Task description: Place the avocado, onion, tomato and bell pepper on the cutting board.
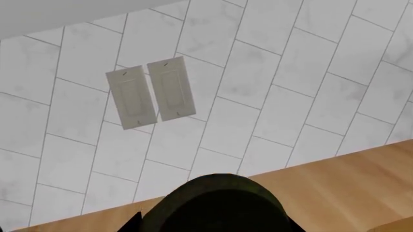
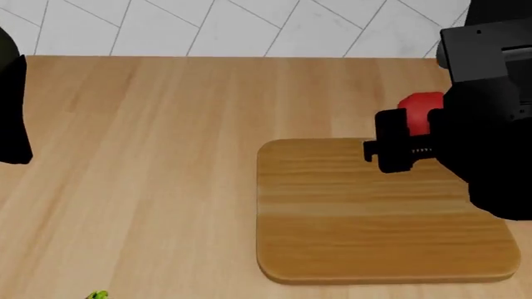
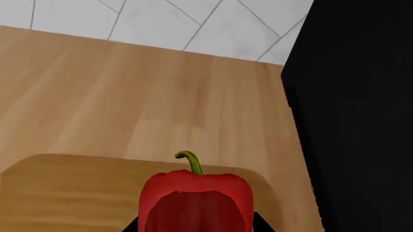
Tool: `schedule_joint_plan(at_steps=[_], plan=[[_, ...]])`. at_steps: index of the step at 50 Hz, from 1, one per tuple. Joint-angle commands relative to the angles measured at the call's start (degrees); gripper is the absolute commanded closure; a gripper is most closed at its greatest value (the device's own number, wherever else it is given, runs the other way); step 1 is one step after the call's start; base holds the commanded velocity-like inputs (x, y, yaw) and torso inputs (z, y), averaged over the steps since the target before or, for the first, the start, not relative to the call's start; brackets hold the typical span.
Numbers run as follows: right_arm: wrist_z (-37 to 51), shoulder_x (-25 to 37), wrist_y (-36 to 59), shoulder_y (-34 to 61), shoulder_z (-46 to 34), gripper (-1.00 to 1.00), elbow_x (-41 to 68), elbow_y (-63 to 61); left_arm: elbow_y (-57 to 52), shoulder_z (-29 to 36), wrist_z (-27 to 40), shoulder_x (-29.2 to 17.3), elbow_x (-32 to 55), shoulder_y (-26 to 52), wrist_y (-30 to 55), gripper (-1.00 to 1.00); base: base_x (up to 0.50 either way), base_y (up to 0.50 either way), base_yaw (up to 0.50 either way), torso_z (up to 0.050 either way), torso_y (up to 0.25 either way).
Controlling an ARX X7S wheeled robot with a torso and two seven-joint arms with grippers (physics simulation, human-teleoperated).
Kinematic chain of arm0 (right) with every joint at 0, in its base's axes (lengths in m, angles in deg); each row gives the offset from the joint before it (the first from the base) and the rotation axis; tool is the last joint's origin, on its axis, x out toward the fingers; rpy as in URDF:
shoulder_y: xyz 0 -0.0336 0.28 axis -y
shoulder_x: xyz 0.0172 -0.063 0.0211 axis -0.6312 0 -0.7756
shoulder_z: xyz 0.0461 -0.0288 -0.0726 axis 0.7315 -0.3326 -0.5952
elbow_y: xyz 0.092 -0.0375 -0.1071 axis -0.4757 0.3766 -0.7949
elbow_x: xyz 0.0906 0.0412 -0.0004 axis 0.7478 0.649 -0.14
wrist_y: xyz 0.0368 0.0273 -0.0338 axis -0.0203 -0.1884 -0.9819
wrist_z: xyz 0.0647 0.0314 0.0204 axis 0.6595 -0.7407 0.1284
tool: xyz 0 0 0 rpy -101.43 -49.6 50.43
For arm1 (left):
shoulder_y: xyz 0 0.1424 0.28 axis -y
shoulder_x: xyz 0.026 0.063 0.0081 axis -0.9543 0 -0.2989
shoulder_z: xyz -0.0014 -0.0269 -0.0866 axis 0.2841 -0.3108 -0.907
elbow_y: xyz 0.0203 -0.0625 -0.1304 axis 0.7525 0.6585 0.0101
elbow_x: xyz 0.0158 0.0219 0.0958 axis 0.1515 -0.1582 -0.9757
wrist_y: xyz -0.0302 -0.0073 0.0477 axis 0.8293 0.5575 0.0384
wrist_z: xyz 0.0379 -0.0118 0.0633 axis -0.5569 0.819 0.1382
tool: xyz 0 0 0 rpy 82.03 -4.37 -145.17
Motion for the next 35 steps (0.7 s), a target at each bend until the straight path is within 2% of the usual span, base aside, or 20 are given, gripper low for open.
schedule_joint_plan(at_steps=[1,12,13,27,35], plan=[[-3.5,-1.7,-1.4,-2.6,0.8,1.0,-3.7,0.3,-0.2,-1.6,-1.3,0.7,-0.3,-0.7,-1.5,1.0,0.0,0.0,0.0,0.0,0.0],[-2.8,-1.2,-1.2,-3.0,1.0,1.0,-3.3,-0.5,-0.3,-1.6,-0.6,0.4,0.5,-0.6,-1.7,1.0,0.0,0.0,0.0,0.0,0.001],[-2.7,-1.2,-1.0,-2.7,0.9,-1.0,-3.5,-0.7,-0.3,-1.6,-0.5,0.3,0.7,-0.6,-1.7,1.0,0.0,0.0,0.0,0.0,0.0],[0.3,0.5,0.9,-1.4,1.9,-1.0,-1.6,-5.2,-0.7,-1.9,-0.2,-0.4,1.3,-1.2,-2.4,1.0,0.0,0.0,0.0,0.0,0.0],[6.5,5.1,2.1,-1.6,4.8,-1.0,2.6,-15.3,-0.2,-0.7,-1.1,-0.1,0.0,-1.1,-2.7,1.0,0.0,0.0,0.0,0.0,0.0]])
